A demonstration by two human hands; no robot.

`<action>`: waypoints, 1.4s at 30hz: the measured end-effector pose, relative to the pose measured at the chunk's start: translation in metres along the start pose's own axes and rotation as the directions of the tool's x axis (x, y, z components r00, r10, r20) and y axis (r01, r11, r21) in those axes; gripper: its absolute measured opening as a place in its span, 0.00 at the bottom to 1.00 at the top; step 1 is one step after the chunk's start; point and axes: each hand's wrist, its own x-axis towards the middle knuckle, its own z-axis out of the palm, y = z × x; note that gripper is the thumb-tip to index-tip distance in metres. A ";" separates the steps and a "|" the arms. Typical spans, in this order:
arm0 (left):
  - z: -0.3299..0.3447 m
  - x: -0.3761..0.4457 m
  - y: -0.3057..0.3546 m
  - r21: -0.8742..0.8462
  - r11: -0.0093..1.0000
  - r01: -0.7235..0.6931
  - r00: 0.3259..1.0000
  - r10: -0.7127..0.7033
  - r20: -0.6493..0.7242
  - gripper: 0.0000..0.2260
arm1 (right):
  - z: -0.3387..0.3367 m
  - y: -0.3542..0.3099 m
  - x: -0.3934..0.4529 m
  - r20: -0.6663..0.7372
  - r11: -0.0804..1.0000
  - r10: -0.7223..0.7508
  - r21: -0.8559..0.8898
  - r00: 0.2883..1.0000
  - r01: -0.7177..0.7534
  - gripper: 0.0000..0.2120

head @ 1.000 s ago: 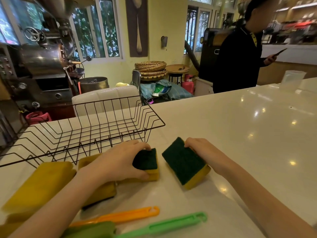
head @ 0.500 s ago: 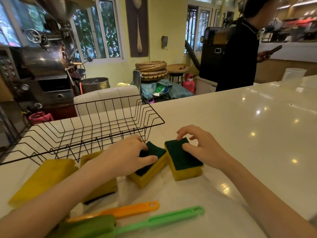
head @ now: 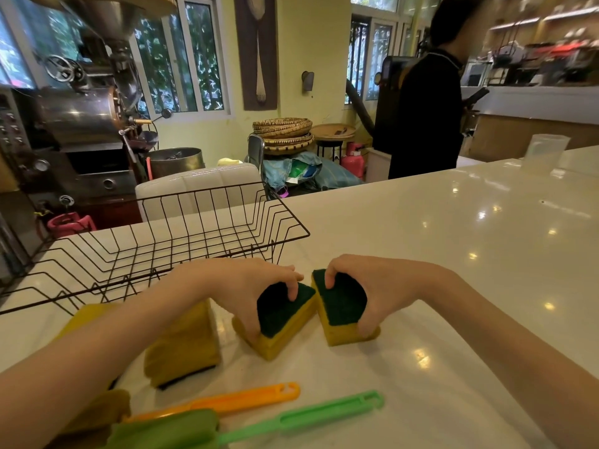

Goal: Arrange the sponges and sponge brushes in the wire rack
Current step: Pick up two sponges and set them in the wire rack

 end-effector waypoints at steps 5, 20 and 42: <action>-0.010 -0.030 0.029 0.144 0.989 -0.042 0.996 0.052 -0.069 0.23 | -0.004 -0.001 0.006 -0.005 0.997 0.028 -0.067 1.000 -0.028 0.27; -0.084 -0.116 0.005 -0.179 0.984 -0.025 0.838 -0.076 -0.540 0.26 | -0.084 -0.038 0.022 -0.139 0.989 -0.107 0.088 0.984 0.120 0.23; -0.077 -0.017 -0.146 -0.137 0.928 0.346 0.810 -0.369 -0.456 0.27 | -0.093 -0.055 0.220 -0.189 0.986 -0.160 -0.072 0.969 0.149 0.33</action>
